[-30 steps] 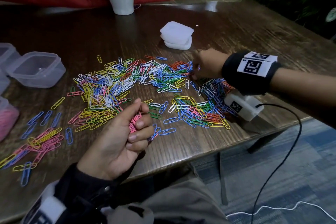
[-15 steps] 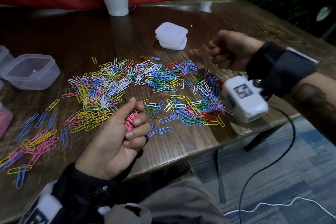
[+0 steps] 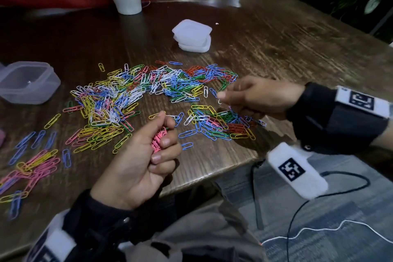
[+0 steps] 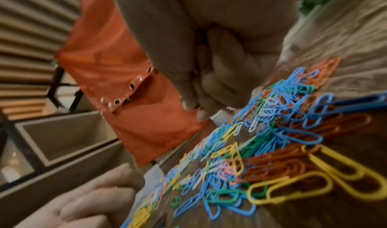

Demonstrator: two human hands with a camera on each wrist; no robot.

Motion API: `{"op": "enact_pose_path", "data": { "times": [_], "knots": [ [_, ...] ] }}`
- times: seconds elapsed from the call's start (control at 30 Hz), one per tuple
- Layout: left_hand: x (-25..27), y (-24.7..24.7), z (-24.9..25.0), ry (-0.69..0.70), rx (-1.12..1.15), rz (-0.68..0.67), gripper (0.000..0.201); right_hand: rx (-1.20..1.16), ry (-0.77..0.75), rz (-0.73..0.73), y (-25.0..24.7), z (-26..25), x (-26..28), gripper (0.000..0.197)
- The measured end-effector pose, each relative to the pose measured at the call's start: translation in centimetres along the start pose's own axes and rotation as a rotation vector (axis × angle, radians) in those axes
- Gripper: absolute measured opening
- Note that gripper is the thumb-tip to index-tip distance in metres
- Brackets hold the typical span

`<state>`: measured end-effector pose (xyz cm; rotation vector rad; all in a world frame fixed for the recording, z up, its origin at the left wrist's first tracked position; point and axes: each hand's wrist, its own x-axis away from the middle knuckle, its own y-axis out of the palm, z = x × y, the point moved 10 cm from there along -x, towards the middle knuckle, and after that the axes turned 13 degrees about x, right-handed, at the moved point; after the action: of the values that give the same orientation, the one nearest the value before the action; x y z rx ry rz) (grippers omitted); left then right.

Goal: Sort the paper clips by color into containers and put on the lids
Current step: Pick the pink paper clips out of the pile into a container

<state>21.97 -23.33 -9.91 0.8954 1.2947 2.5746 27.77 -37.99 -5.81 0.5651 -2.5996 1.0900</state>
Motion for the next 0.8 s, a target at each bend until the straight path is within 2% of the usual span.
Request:
{"op": "enact_pose_path", "data": {
  "times": [0.1,0.23,0.27,0.37,0.5,0.6,0.67,0.8],
  "knots": [
    [0.3,-0.1,0.2,-0.012,0.043,-0.047,0.022,0.131,-0.007,-0.132,1.9,-0.7,-0.4,0.037],
    [0.9,-0.1,0.7,-0.049,0.106,-0.146,0.041,0.638,-0.047,-0.049,1.8,-1.1,-1.0,0.014],
    [1.0,-0.1,0.8,-0.050,0.107,-0.157,0.043,0.696,-0.039,-0.025,1.8,-0.9,-1.1,0.014],
    [1.0,0.0,0.6,-0.056,0.094,-0.177,0.043,0.712,0.005,0.041,0.8,-0.4,-1.4,0.017],
    [1.3,0.3,0.5,-0.062,0.091,-0.179,0.039,0.696,-0.015,0.079,-0.6,-0.7,-1.4,0.004],
    [1.2,-0.3,0.7,-0.021,0.046,-0.067,0.024,0.759,-0.023,0.094,-0.5,-1.2,-1.2,0.003],
    [1.2,-0.6,0.8,0.003,0.014,-0.010,0.022,0.847,-0.001,0.105,-0.1,-1.4,-1.3,0.008],
    [1.2,-0.6,0.4,0.007,-0.003,0.010,0.023,0.992,0.027,0.155,0.1,-1.9,-2.0,0.021]
  ]
}}
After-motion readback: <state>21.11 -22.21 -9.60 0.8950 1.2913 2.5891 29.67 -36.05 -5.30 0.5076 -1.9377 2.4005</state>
